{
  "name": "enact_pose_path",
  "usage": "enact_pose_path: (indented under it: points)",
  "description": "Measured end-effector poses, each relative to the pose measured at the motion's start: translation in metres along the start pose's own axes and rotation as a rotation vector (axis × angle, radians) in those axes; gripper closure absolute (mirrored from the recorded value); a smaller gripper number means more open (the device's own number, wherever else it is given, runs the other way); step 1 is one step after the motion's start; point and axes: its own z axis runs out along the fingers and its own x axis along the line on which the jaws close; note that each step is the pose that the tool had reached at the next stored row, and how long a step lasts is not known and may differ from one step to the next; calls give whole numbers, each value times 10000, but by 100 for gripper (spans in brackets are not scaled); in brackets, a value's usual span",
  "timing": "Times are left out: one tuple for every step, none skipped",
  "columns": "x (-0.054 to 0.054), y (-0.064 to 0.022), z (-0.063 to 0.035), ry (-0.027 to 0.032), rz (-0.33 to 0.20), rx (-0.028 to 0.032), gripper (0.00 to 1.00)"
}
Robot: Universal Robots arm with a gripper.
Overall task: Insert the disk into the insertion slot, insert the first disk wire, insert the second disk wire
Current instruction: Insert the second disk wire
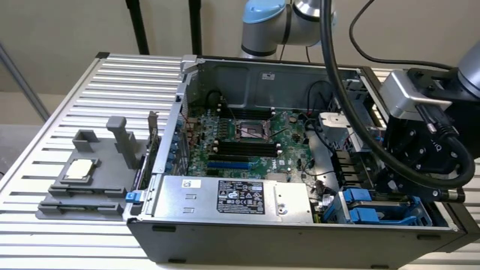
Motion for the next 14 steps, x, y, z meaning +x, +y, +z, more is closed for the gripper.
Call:
enact_pose_path:
  points:
    - [3,0,5,-18,-49,29,84]
    - [7,0,9,-33,-92,56,84]
    - [10,-1,14,-50,-129,82,84]
    - [14,-2,19,-70,-168,109,84]
    - [18,-2,23,-85,-207,136,84]
    - [22,-2,27,-103,-247,164,84]
    - [26,-3,32,-121,-288,193,84]
    - [31,-3,37,-138,-325,216,84]
    - [35,-4,43,-155,-362,237,84]
    - [40,-4,49,-170,-396,254,84]
    - [44,-5,55,-186,-430,270,84]
    - [49,-5,62,-203,-463,284,84]
    - [54,-6,68,-222,-496,296,84]
    - [57,-7,76,-245,-526,305,84]
